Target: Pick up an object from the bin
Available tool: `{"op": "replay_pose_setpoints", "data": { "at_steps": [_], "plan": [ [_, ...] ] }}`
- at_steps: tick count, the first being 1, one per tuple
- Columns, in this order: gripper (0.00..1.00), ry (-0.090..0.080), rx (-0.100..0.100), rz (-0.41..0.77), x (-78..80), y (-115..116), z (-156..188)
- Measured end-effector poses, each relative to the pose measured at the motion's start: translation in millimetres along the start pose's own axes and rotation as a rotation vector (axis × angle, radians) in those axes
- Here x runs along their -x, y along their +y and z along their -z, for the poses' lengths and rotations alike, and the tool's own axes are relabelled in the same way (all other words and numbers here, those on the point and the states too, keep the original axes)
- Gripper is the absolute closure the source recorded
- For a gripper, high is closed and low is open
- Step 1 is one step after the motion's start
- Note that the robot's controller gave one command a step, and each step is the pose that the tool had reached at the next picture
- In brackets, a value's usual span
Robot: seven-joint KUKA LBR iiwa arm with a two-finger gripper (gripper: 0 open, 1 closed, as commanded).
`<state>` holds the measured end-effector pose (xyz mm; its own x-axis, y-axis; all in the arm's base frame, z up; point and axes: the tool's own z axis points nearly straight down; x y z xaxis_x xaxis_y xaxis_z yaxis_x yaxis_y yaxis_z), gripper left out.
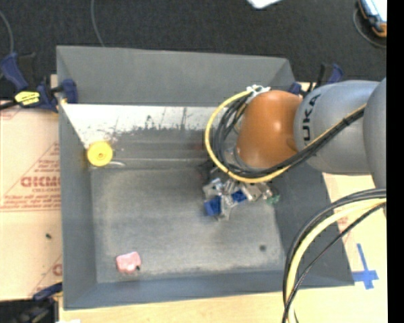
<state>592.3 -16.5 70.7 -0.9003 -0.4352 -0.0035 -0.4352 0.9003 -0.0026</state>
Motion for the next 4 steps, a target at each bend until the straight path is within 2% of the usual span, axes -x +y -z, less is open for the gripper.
{"op": "replay_pose_setpoints", "data": {
  "at_steps": [1, 2, 3, 4],
  "plan": [
    [1.0, 0.0, 0.001, -0.001, 0.1, 0, 0],
    [1.0, -0.004, -0.002, -0.009, 7.2, -22, 0],
    [1.0, -0.006, -0.003, -0.007, 15.8, -25, 0],
    [1.0, -0.005, -0.003, 0.021, 10.4, -31, 0]
  ]
}}
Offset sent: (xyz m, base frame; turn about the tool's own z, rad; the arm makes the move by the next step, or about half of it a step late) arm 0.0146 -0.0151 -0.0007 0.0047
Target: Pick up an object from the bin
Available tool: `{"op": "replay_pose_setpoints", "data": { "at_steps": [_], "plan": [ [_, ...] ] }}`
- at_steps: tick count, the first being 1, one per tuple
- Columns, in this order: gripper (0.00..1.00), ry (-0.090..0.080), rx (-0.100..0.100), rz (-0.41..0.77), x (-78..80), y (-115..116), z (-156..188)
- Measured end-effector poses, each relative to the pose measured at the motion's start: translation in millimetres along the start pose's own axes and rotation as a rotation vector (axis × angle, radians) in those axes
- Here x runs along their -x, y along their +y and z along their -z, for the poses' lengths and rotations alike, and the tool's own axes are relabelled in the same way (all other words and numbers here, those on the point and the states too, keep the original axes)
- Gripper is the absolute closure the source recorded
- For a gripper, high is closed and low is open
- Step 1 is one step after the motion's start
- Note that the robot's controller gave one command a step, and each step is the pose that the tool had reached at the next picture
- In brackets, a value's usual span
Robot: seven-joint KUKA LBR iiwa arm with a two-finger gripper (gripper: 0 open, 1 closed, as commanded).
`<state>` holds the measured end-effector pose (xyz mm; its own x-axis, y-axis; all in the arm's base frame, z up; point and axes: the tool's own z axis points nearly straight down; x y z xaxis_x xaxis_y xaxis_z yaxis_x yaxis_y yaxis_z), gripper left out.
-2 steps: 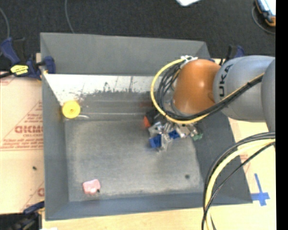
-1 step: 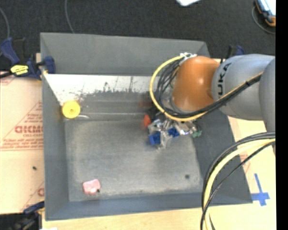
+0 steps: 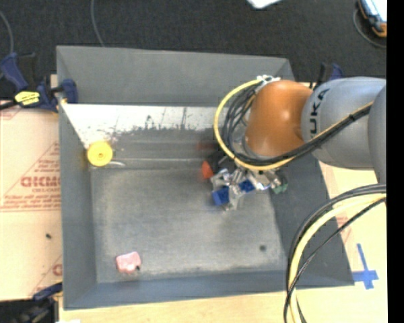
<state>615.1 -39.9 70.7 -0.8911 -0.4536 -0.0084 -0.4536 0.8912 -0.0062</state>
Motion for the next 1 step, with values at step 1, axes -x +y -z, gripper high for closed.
{"op": "replay_pose_setpoints", "data": {
  "at_steps": [1],
  "plan": [
    [1.0, -0.006, -0.001, -0.022, 24.4, -1.4, 0.2]
  ]
}}
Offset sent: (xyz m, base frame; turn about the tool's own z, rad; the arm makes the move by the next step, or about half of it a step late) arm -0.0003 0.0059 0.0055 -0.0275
